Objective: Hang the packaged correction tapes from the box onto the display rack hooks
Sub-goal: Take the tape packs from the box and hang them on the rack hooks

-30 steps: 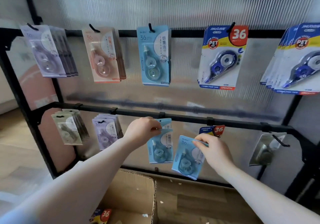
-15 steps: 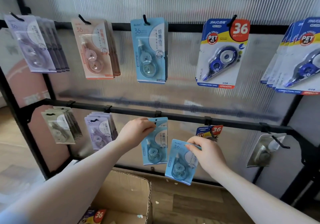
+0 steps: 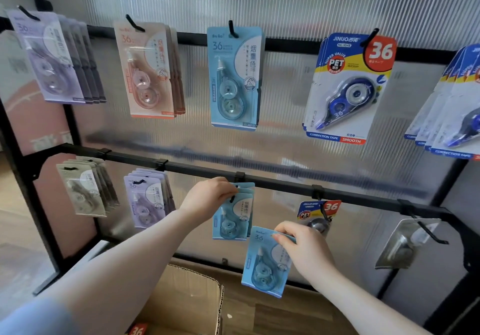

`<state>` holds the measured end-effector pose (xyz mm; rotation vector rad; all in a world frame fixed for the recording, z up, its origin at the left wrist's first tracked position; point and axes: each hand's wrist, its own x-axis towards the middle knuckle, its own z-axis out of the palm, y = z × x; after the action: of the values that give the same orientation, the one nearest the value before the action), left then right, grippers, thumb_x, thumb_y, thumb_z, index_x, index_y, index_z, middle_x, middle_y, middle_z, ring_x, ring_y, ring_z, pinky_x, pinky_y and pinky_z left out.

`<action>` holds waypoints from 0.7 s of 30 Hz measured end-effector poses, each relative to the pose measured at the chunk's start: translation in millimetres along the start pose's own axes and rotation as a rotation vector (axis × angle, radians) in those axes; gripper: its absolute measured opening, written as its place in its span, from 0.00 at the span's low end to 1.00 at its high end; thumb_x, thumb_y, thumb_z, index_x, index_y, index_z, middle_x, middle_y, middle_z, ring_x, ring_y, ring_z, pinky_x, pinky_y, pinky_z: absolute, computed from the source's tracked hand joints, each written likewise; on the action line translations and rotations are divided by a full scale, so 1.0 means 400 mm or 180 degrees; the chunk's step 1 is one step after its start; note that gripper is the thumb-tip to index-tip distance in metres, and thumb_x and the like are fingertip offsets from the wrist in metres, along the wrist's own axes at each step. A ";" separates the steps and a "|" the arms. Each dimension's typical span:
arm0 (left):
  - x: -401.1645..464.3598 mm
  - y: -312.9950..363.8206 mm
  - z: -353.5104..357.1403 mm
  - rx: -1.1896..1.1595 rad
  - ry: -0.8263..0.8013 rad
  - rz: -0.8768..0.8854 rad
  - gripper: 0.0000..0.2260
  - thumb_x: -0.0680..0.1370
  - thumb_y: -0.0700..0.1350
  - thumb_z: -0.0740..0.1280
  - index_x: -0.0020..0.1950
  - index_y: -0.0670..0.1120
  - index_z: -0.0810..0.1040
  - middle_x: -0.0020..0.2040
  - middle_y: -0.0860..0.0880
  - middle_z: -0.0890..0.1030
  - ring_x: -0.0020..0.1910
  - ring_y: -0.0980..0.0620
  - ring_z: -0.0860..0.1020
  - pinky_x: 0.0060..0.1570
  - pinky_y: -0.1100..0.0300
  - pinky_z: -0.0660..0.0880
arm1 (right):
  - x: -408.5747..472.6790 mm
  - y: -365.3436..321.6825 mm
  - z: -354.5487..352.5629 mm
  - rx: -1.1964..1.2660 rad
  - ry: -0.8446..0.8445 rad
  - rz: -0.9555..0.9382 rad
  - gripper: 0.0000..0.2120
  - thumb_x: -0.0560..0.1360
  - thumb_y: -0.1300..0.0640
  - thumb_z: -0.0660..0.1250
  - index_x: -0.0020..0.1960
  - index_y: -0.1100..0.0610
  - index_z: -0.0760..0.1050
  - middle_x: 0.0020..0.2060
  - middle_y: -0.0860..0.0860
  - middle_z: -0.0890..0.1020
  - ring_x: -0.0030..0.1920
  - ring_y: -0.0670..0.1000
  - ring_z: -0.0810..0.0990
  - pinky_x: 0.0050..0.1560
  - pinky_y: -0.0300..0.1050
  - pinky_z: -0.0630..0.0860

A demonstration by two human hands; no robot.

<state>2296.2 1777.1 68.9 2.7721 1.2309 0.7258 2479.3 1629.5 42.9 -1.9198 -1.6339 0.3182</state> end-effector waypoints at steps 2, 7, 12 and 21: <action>0.010 0.001 0.006 0.0031 0.0039 0.0036 0.13 0.81 0.46 0.58 0.63 0.48 0.77 0.55 0.49 0.78 0.51 0.49 0.77 0.42 0.61 0.68 | 0.007 0.000 -0.003 -0.0055 0.0000 -0.0025 0.05 0.78 0.49 0.61 0.45 0.46 0.74 0.43 0.44 0.81 0.42 0.43 0.76 0.32 0.38 0.71; 0.008 0.000 0.015 0.0078 0.0173 0.0069 0.13 0.81 0.47 0.58 0.62 0.49 0.77 0.54 0.49 0.78 0.50 0.49 0.77 0.42 0.59 0.70 | 0.017 0.000 -0.009 -0.0123 0.0096 -0.0113 0.05 0.78 0.49 0.62 0.43 0.46 0.73 0.42 0.43 0.80 0.42 0.43 0.76 0.31 0.36 0.70; -0.054 -0.019 -0.004 -0.0192 0.0781 -0.0053 0.10 0.77 0.45 0.65 0.57 0.45 0.80 0.52 0.46 0.79 0.50 0.45 0.78 0.44 0.57 0.72 | 0.022 -0.019 -0.004 -0.0168 0.0177 -0.0203 0.05 0.77 0.48 0.62 0.44 0.46 0.74 0.43 0.43 0.81 0.42 0.43 0.76 0.29 0.34 0.67; -0.272 -0.089 -0.023 -0.0037 0.0987 -0.0604 0.08 0.74 0.46 0.70 0.52 0.47 0.81 0.46 0.50 0.80 0.44 0.49 0.79 0.39 0.60 0.72 | 0.080 -0.110 0.017 0.0096 0.0421 -0.0418 0.08 0.78 0.52 0.62 0.51 0.50 0.80 0.45 0.44 0.82 0.44 0.46 0.77 0.34 0.37 0.68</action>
<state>2204.3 1723.2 26.0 2.5532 1.5059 1.1699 2446.7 1665.2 69.0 -1.7627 -1.6482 0.1582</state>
